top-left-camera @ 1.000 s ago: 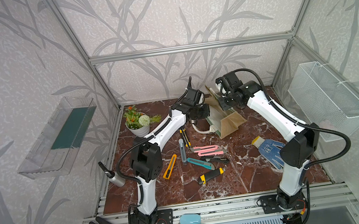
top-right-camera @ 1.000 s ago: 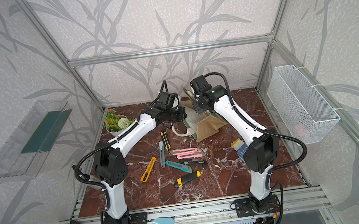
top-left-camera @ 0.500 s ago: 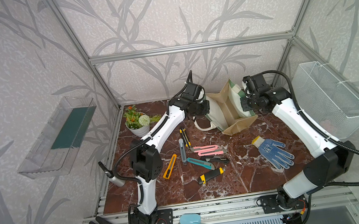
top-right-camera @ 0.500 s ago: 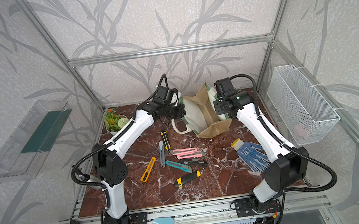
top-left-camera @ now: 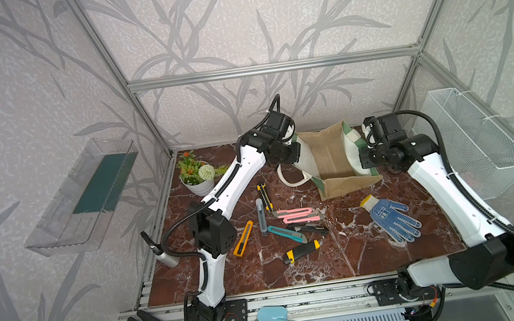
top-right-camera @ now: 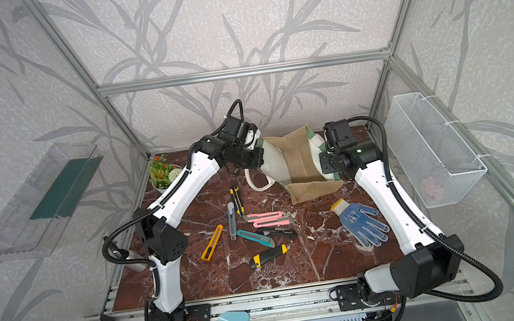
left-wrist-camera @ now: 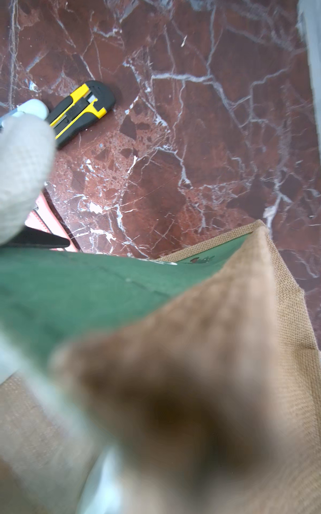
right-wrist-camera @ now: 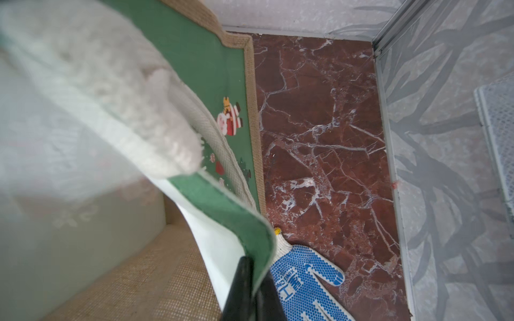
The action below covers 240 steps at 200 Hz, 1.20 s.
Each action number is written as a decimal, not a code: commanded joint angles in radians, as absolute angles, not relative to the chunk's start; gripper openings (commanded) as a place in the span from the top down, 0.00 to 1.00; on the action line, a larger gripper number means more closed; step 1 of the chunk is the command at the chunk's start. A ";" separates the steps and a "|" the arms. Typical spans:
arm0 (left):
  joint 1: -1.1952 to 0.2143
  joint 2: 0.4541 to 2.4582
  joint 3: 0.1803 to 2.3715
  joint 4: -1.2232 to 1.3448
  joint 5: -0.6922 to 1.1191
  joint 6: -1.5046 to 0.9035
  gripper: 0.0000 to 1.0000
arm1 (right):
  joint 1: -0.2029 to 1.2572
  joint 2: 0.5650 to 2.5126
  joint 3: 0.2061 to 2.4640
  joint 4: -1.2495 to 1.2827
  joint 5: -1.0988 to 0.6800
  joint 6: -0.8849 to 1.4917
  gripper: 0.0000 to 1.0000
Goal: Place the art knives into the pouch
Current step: Open the pouch at the center of the board.
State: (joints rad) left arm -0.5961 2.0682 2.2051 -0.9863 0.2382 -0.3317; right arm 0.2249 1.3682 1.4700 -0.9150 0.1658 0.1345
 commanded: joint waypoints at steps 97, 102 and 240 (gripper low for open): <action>-0.609 1.873 2.034 -0.919 0.020 -0.278 0.17 | 0.201 1.333 1.367 -0.877 0.002 0.223 1.00; -0.611 1.858 2.016 -0.915 0.004 -0.279 0.17 | 0.200 1.332 1.365 -0.876 -0.002 0.226 1.00; -0.583 1.482 1.349 -0.936 -0.301 -0.379 0.27 | 0.200 1.192 1.201 -0.764 -0.091 0.282 1.00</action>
